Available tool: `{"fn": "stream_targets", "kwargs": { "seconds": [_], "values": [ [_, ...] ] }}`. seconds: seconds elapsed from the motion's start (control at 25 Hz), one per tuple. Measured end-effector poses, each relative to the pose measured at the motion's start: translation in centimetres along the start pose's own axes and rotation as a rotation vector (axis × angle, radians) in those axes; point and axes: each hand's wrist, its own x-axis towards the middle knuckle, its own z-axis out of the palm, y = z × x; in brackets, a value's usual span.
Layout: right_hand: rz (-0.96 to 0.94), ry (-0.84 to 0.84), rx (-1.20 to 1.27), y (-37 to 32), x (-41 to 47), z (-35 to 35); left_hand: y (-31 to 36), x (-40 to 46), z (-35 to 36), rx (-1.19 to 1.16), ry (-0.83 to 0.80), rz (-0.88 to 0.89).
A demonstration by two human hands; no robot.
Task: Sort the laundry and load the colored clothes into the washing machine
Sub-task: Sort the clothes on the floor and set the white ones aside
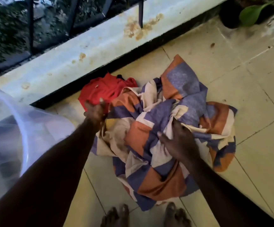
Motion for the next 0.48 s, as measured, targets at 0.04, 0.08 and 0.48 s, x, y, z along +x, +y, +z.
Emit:
{"fn": "stream_targets", "kwargs": {
  "seconds": [0.04, 0.08, 0.48],
  "values": [
    [-0.048, 0.174, 0.023, 1.7, -0.4, -0.8, -0.7, 0.6, 0.3, -0.217, -0.017, -0.070],
    [-0.081, 0.353, 0.030, 3.8, -1.0, -1.6, -1.2, 1.2, 0.5, -0.385, 0.005, -0.145],
    [0.535, 0.290, 0.655, 15.8, -5.6, -1.9, 4.7, -3.7, -0.8, -0.452, 0.302, 0.301]
  ]
}}
